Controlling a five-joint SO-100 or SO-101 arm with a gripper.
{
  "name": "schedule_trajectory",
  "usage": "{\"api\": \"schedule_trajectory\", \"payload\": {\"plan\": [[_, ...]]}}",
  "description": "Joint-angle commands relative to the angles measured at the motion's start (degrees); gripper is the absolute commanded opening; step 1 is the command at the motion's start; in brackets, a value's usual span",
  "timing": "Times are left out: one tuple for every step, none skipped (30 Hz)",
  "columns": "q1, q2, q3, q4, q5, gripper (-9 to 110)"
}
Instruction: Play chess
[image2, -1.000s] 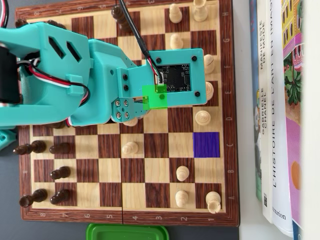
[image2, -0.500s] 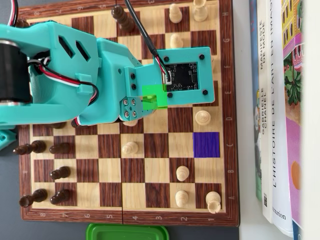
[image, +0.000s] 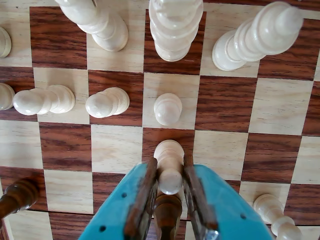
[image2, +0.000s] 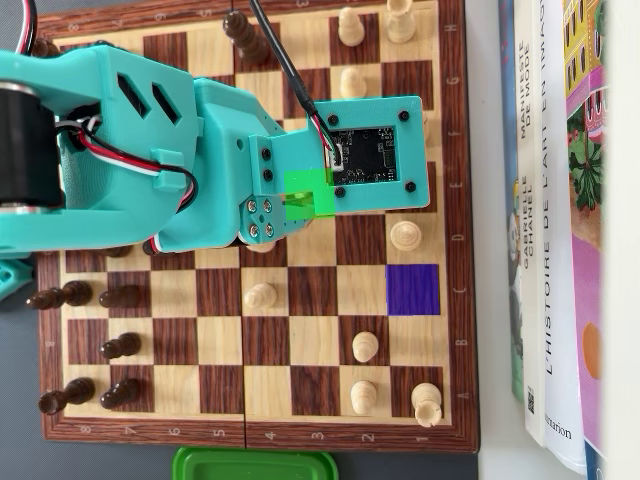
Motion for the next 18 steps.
{"api": "schedule_trajectory", "payload": {"plan": [[0.5, 0.4, -1.7, -0.2, -0.4, 7], [0.5, 0.4, -1.7, -0.2, -0.4, 7], [0.4, 0.7, -1.7, -0.2, -0.4, 7], [0.4, 1.4, -1.6, -0.2, -0.4, 7], [0.4, 2.1, -1.5, -0.2, -0.4, 7], [0.4, 2.7, -1.1, -0.2, -0.4, 7], [0.4, 3.3, -0.5, -0.4, -0.4, 7], [0.4, 3.9, 0.1, -0.4, -0.4, 7], [0.4, 4.2, 0.6, -0.4, -0.4, 7], [0.4, 4.5, 1.1, -0.4, -0.4, 7], [0.4, 4.7, 1.3, -0.4, -0.4, 7], [0.4, 4.7, 1.3, -0.4, -0.4, 8], [0.4, 4.7, 1.3, -0.4, -0.4, 8], [0.4, 4.7, 1.3, -0.5, -0.4, 9], [0.3, 4.7, 1.3, -0.6, -0.4, 10], [0.2, 4.7, 1.1, -0.6, -0.4, 10], [0.2, 4.7, 1.0, -0.7, -0.4, 10], [0.2, 4.7, 0.9, -0.7, -0.4, 10]]}}
